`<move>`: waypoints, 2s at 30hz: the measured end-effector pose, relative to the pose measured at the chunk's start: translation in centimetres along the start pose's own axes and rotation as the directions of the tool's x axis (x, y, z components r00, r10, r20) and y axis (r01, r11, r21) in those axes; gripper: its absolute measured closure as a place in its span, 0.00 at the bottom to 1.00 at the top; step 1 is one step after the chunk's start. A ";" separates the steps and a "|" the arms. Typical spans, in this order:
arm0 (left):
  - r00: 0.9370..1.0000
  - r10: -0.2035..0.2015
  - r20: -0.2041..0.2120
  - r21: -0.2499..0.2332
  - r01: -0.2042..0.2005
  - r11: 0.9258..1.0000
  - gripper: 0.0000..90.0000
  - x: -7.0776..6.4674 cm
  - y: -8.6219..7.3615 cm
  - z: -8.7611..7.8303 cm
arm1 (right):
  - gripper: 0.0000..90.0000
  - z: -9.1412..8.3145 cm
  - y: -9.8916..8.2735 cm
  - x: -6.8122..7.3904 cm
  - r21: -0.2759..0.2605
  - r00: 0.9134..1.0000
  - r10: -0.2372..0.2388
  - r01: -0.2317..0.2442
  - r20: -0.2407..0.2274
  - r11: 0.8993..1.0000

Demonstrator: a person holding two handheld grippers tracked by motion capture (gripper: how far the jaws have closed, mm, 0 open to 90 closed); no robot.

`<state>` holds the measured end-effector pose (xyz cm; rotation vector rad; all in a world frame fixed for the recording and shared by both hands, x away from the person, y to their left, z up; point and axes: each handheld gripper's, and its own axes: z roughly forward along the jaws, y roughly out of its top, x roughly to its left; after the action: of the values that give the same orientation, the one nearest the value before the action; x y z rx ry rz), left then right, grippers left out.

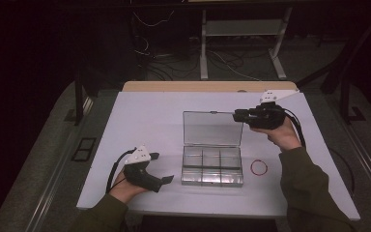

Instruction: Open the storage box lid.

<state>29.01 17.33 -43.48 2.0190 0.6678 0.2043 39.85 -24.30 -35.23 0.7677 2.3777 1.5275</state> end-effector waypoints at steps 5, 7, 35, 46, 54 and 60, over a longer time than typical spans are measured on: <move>1.000 0.001 -0.001 -0.002 -0.001 1.000 0.00 0.0 0.0 0.0 | 0.79 0.1 -0.2 -0.2 -0.006 1.000 0.009 -0.009 0.010 1.000; 1.000 0.000 0.000 -0.001 0.000 1.000 0.00 0.0 0.0 0.0 | 0.78 0.2 -0.2 -0.2 -0.004 1.000 0.012 -0.012 0.014 1.000; 1.000 0.000 0.003 0.013 0.000 1.000 0.00 -0.1 -0.1 0.2 | 0.72 1.8 -0.8 -2.0 0.015 0.994 0.069 -0.071 0.082 0.997; 1.000 0.005 0.012 0.020 -0.005 1.000 0.00 -0.1 -0.1 0.4 | 0.68 2.6 -1.3 -2.5 0.023 0.991 0.076 -0.079 0.109 0.997; 1.000 0.005 0.015 0.022 -0.005 1.000 0.00 -0.1 -0.1 0.4 | 0.65 3.0 -1.6 -2.7 0.027 0.989 0.081 -0.085 0.127 0.996; 1.000 0.005 0.015 0.022 -0.006 1.000 0.00 -0.1 -0.1 0.4 | 0.63 3.5 -1.8 -2.9 0.032 0.987 0.091 -0.096 0.134 0.995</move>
<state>29.08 17.03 -43.79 2.0419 0.6575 0.1852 43.28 -23.74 -38.69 0.9705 2.3102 1.4208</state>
